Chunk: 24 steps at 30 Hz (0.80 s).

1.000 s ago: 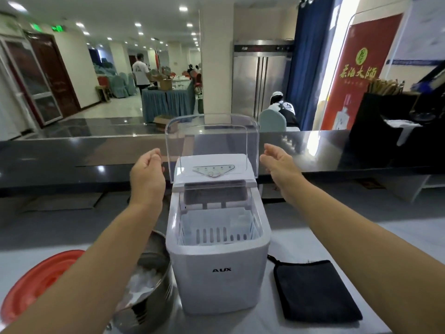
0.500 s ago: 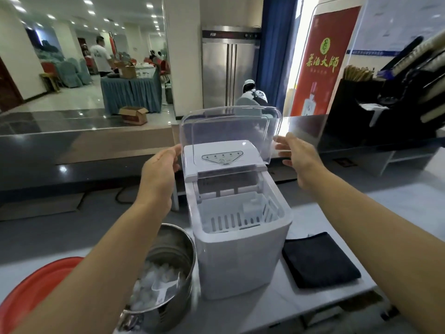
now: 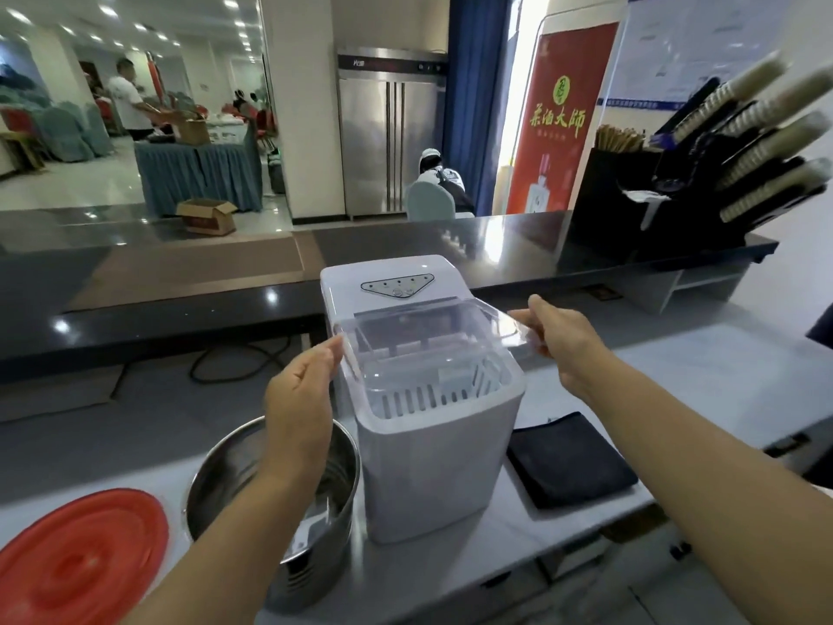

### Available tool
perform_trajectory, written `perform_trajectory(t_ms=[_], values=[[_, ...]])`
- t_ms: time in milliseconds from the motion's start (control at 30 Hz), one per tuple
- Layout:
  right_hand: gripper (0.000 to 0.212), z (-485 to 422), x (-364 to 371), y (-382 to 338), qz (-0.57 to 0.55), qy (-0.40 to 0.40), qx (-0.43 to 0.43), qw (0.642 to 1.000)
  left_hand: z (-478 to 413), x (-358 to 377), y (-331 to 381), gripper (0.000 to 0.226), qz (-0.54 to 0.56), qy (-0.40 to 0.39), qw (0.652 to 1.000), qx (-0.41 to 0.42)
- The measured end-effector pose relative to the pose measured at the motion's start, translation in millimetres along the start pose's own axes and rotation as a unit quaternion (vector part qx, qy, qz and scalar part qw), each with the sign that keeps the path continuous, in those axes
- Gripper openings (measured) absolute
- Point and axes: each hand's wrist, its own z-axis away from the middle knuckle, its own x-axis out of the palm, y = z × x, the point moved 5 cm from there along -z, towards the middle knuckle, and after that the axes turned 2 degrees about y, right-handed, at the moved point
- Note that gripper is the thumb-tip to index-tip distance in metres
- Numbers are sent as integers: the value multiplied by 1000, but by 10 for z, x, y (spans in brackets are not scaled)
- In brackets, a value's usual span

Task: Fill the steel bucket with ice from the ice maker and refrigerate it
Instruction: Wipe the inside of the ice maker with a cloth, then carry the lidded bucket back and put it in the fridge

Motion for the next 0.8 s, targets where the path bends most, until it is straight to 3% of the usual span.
perform_trajectory(t_ms=[467,667,800], values=[[32,141,77,256,-7,-9,26,1000,213,104,-173,19,-36,75,996,-23],[10,245,-33,-71,22,78,-136,987,268,-92,-83,19,-54,119,991,-2],[11,491,296,-290,37,7,-210,977,337,-298,-80,20,-51,151,987,-14]])
